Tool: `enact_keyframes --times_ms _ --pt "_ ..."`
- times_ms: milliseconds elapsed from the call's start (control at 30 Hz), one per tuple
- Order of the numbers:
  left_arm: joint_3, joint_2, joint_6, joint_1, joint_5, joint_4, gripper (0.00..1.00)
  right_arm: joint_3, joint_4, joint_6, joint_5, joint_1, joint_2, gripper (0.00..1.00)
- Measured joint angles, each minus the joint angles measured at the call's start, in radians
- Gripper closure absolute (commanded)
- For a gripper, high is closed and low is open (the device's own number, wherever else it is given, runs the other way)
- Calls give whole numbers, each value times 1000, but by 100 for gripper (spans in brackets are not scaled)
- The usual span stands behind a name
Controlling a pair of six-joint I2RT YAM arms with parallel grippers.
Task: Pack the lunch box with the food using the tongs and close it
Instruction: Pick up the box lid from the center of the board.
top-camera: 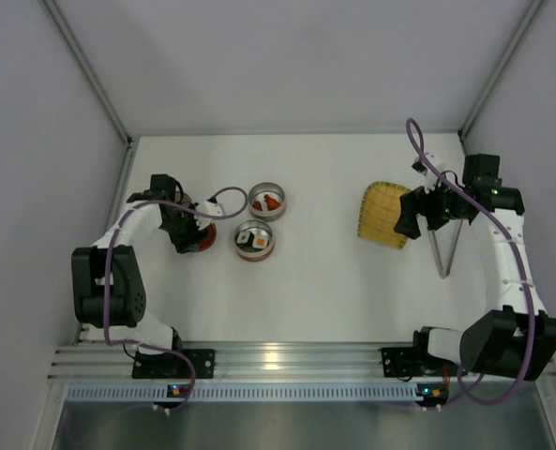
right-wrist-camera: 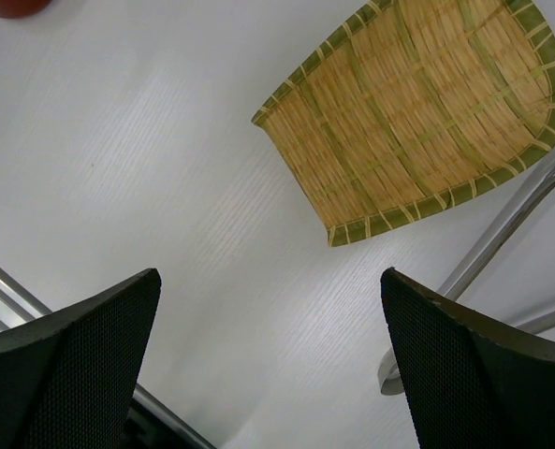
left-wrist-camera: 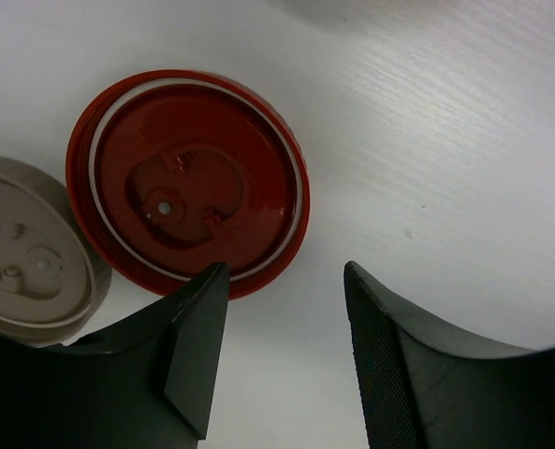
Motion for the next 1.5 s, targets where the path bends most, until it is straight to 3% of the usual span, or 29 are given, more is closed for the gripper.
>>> enact_keyframes --times_ms 267,633,733,767,933,1033,1133,1267,1400,1500 --pt "-72 70 69 -11 -27 106 46 -8 -1 15 -6 0 0 1" --pt "-185 23 135 -64 -72 251 68 -15 0 19 -7 0 -2 1" --pt "-209 6 135 -74 -82 280 88 -15 1 27 -14 0 -2 0" --pt "-210 5 129 -79 -85 282 100 -15 1 32 -18 0 -2 1" --pt "-194 10 93 -96 -122 251 100 -38 16 57 -43 0 -3 1" --pt "-162 -14 61 -96 -125 116 100 -65 35 95 -65 7 -11 1" --pt "-66 -94 16 -100 -91 -61 100 -94 77 144 -99 37 -21 1" --pt "296 -180 -77 -114 32 -278 100 -139 200 261 -165 108 -26 1" --pt "636 -222 -192 -115 196 -357 100 -224 412 438 -234 207 -28 2" --pt "710 -280 -269 -117 303 -415 100 -286 595 581 -284 282 -26 4"
